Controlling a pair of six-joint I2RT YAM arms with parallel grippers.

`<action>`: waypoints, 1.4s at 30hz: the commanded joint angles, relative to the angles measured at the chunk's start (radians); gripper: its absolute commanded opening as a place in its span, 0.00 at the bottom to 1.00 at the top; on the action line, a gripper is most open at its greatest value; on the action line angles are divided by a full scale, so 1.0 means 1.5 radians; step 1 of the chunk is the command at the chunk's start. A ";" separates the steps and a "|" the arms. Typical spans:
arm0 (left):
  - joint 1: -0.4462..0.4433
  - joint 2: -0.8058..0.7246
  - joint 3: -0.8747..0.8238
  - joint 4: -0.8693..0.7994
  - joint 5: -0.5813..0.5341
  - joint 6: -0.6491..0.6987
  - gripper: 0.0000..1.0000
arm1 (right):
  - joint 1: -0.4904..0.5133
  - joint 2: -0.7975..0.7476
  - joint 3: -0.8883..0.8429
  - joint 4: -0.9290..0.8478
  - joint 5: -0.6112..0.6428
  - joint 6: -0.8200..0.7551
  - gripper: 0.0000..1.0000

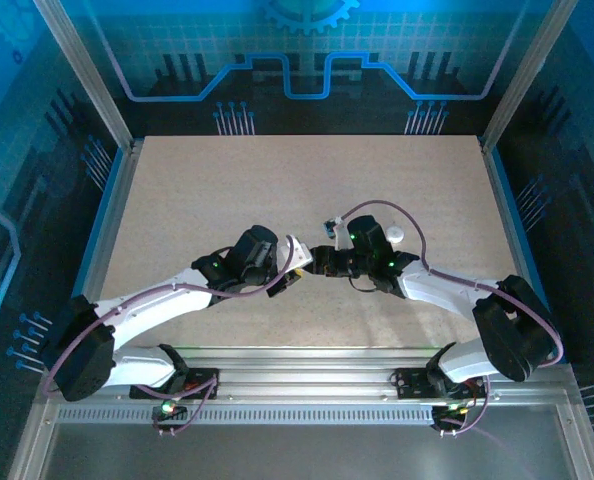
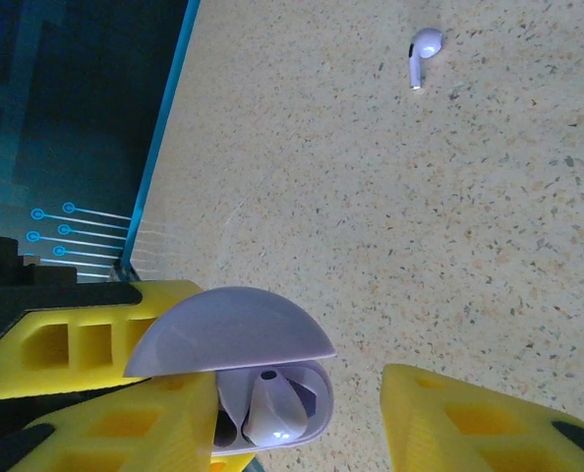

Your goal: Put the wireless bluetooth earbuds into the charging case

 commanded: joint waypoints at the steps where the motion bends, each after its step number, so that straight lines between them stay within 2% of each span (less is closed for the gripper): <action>1: -0.006 0.000 0.016 0.022 0.001 0.000 0.14 | -0.014 -0.008 -0.008 0.016 -0.010 -0.005 0.48; 9: -0.007 -0.001 0.016 0.018 -0.007 0.000 0.14 | -0.018 -0.069 -0.029 0.007 0.000 -0.023 0.54; 26: -0.011 -0.018 0.014 0.022 -0.012 -0.001 0.14 | -0.013 -0.027 -0.012 -0.005 -0.009 -0.025 0.46; 33: -0.012 -0.028 0.012 0.029 -0.010 -0.001 0.14 | -0.010 -0.001 -0.007 -0.001 -0.015 -0.022 0.41; 42: -0.013 -0.026 0.014 0.016 -0.021 0.004 0.14 | -0.012 0.006 -0.010 -0.012 0.007 -0.017 0.27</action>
